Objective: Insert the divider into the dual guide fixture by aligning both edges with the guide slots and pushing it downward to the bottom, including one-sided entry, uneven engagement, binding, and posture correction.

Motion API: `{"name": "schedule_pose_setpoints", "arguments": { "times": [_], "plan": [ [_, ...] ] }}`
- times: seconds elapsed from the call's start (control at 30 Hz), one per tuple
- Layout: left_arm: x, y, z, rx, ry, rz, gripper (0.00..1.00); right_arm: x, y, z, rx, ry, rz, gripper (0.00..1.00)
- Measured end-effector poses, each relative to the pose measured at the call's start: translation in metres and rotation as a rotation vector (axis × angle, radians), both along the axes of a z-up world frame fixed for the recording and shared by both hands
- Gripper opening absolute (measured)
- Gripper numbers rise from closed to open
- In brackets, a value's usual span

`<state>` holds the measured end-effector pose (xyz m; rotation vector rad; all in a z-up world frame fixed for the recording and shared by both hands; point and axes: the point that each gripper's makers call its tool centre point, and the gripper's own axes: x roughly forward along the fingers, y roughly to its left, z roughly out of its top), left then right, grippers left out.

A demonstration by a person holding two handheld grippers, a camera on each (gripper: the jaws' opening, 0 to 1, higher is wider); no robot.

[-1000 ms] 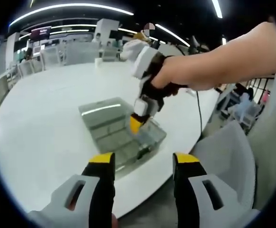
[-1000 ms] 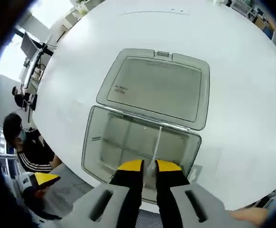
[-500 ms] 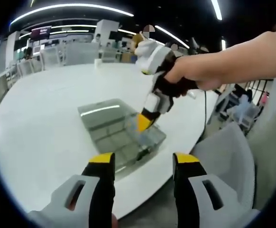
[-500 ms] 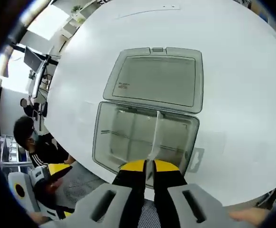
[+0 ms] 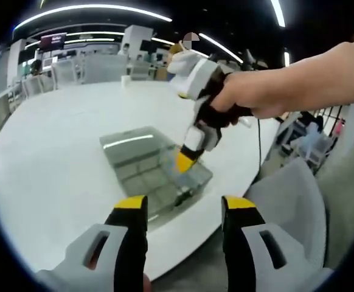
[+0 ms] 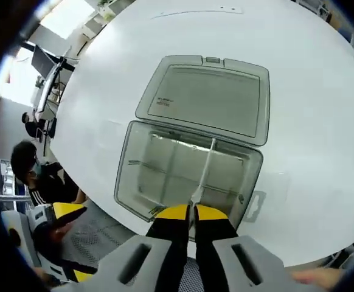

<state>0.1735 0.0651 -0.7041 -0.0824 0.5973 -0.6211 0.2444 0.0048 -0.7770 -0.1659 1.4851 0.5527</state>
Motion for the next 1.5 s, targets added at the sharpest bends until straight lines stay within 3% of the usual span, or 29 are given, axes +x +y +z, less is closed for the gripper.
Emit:
{"name": "schedule_pose_setpoints", "arguments": {
  "times": [0.07, 0.6, 1.17, 1.4, 1.5],
  "plan": [
    [0.000, 0.000, 0.000, 0.000, 0.000, -0.001, 0.46, 0.001, 0.001, -0.001, -0.005, -0.015, 0.032, 0.00],
    [-0.002, 0.000, -0.001, 0.004, 0.006, -0.004, 0.46, 0.005, -0.001, -0.003, 0.009, 0.026, -0.025, 0.00],
    [-0.002, -0.001, -0.003, 0.012, 0.012, -0.009, 0.46, 0.001, -0.001, -0.012, -0.043, -0.006, 0.005, 0.00],
    [-0.002, -0.001, -0.003, 0.019, 0.014, -0.011, 0.46, 0.001, -0.001, -0.013, -0.042, 0.000, -0.029, 0.00],
    [-0.002, -0.002, -0.004, 0.020, 0.014, -0.011, 0.46, 0.001, -0.001, -0.014, -0.037, 0.026, -0.100, 0.00]
  ]
}}
